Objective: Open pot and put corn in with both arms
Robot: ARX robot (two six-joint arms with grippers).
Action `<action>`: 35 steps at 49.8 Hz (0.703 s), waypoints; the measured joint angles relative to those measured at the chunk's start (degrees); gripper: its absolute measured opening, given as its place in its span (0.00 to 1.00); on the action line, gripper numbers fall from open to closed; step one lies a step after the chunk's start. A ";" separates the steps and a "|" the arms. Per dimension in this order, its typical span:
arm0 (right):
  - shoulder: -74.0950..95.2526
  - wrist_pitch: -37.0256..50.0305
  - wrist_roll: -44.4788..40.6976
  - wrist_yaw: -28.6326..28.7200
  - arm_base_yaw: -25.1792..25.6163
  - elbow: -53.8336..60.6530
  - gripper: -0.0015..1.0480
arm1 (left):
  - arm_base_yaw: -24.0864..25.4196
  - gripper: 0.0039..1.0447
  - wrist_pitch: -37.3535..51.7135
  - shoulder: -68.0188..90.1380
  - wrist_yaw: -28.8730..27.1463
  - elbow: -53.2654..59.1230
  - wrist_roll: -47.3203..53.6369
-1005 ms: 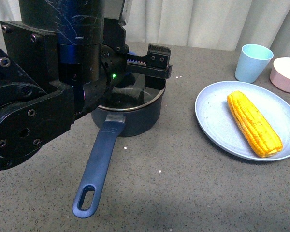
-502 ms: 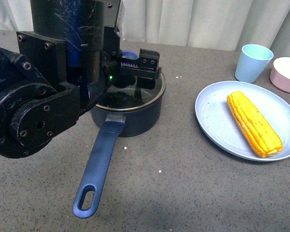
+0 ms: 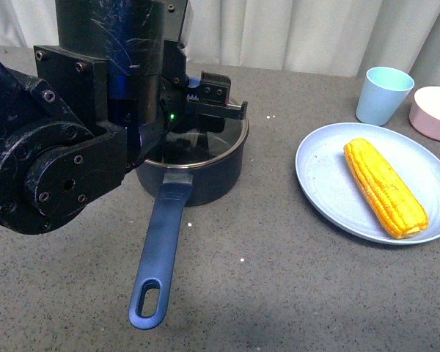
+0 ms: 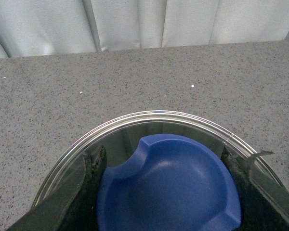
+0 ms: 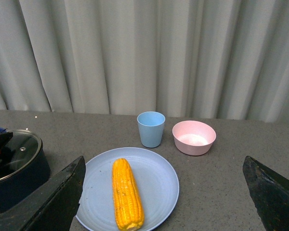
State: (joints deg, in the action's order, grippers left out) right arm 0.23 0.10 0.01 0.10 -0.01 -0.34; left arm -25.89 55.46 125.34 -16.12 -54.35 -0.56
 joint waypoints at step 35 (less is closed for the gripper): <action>0.00 0.00 0.00 0.00 0.00 0.00 0.91 | 23.98 0.61 2.32 -7.61 5.81 6.14 -1.01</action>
State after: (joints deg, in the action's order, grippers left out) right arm 0.23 0.10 0.01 0.10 -0.01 -0.34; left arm -1.91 57.78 117.73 -10.31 -48.21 -1.56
